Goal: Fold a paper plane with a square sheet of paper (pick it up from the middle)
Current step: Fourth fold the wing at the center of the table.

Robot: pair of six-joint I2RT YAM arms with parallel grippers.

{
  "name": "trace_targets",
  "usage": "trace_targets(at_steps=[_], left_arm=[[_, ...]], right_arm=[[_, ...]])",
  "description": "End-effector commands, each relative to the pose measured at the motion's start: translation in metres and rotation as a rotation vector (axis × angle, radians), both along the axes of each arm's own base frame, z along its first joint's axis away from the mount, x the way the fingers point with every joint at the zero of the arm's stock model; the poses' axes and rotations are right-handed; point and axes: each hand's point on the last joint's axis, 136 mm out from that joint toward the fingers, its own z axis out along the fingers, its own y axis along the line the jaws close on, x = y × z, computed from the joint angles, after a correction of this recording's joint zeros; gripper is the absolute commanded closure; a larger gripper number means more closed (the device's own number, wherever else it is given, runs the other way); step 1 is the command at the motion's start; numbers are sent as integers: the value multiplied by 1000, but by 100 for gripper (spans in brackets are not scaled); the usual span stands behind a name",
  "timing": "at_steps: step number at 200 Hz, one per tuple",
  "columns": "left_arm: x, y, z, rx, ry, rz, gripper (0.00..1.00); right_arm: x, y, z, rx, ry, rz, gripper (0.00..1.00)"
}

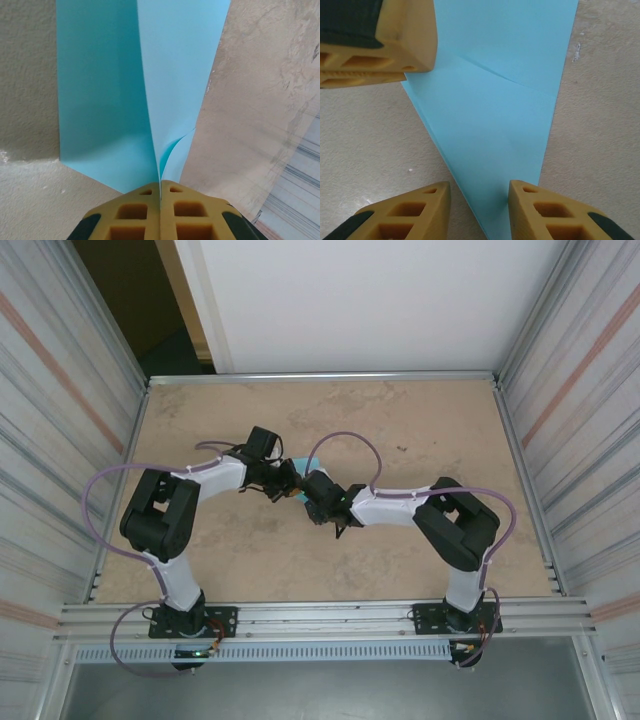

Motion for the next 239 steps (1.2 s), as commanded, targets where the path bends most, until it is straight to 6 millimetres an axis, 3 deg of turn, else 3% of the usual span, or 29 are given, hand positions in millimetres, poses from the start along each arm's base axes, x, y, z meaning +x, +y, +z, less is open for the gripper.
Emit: trace_targets(at_steps=[1,149,187,239], left_arm=[[2,-3,3,1,14,2,93],[-1,-4,4,3,38,-17,92],[0,-5,7,4,32,-22,89],[-1,-5,6,5,37,-26,88]], right_arm=[[12,2,5,-28,-42,-1,66],[15,-10,-4,-178,-91,38,72],[12,-7,-1,-167,-87,59,78],[9,-6,-1,-165,-78,66,76]])
